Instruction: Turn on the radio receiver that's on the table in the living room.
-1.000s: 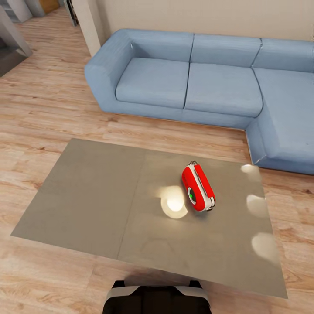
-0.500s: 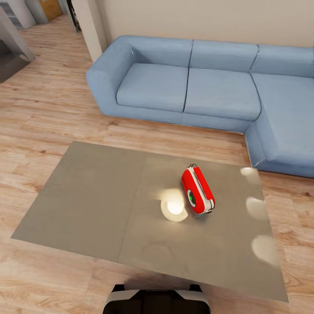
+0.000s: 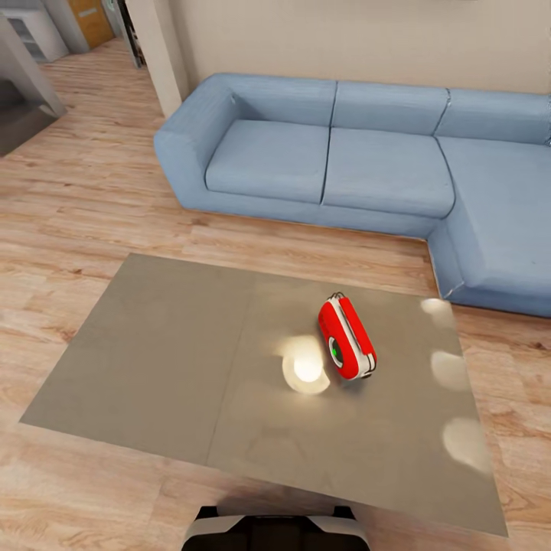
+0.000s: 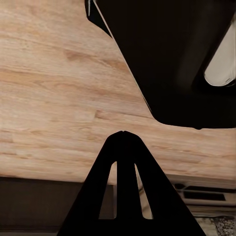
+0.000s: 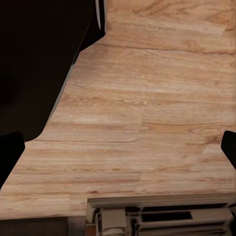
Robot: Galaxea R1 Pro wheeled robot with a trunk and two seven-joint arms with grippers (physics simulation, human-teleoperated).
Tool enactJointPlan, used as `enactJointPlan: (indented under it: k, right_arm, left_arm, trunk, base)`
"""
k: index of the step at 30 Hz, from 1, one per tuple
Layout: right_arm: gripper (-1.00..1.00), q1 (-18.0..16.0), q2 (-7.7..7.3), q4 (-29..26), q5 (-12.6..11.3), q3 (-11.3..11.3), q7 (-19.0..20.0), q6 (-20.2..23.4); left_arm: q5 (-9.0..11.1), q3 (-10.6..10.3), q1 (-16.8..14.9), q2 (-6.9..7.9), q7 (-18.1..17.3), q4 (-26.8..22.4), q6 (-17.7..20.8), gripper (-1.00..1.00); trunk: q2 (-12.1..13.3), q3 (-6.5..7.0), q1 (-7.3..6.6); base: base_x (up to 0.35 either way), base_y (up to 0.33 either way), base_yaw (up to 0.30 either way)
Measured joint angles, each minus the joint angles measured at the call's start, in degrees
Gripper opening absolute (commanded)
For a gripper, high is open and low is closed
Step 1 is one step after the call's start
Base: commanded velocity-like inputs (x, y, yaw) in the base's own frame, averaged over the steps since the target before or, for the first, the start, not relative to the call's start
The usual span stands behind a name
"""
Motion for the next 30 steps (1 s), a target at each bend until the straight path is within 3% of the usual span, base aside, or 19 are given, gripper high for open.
enactJointPlan:
  k: [30]
  right_arm:
    - [1.00,-0.03,0.00,0.00,-0.17,-0.09,0.00,-0.14]
  left_arm:
    - [0.00,0.00,0.00,0.00,0.00,0.00,0.00,-1.00]
  trunk:
    - [0.00,2.75,0.00]
  base:
    - [0.000,0.000,0.000]
